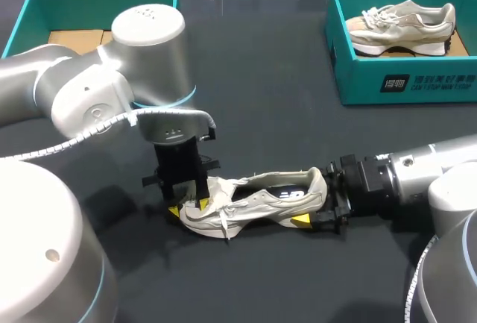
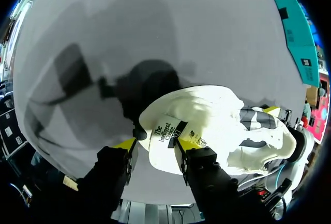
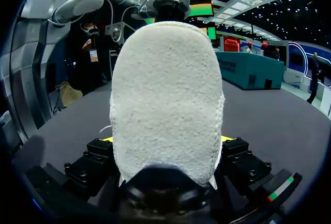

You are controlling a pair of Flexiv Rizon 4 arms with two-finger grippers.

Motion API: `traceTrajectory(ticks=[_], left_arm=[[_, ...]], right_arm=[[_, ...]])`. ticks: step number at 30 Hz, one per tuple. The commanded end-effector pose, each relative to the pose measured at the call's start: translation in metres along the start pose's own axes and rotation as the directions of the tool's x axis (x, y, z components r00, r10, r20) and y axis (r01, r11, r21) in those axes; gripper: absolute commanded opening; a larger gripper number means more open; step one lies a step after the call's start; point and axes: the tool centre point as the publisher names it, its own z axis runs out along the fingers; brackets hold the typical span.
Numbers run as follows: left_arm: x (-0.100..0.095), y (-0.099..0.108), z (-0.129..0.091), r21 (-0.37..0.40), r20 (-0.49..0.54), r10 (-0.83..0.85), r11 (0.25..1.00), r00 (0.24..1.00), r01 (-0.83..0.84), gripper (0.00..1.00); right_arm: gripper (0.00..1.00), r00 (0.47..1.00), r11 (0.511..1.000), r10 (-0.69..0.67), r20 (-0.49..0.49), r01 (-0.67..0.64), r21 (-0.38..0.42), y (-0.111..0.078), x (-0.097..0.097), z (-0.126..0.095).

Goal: Take the shoe out of the shoebox, open the shoe tongue, remove and reinsert the insole, then place the shoe into the shoebox

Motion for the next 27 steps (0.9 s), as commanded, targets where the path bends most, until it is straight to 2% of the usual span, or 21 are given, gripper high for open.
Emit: traceTrajectory(ticks=[1, 12, 27], left_arm=[[-0.007, 0.004, -0.005, 0.012, -0.005, 0.003, 1.0, 1.0, -0.003, 0.5], [-0.006, 0.01, -0.024, 0.053, 0.017, 0.036, 0.998, 0.999, -0.037, 0.48], [0.013, 0.016, -0.059, 0.129, 0.029, 0.114, 0.985, 0.993, -0.117, 0.47]], right_arm=[[0.0, 1.0, 1.0, 0.0, 0.001, 0.0, 0.003, 0.0, 0.0, 0.0], [0.0, 1.0, 1.0, 0.0, 0.001, 0.0, 0.003, 0.0, 0.0, 0.0], [0.0, 1.0, 1.0, 0.0, 0.001, 0.0, 0.003, 0.0, 0.0, 0.0]])
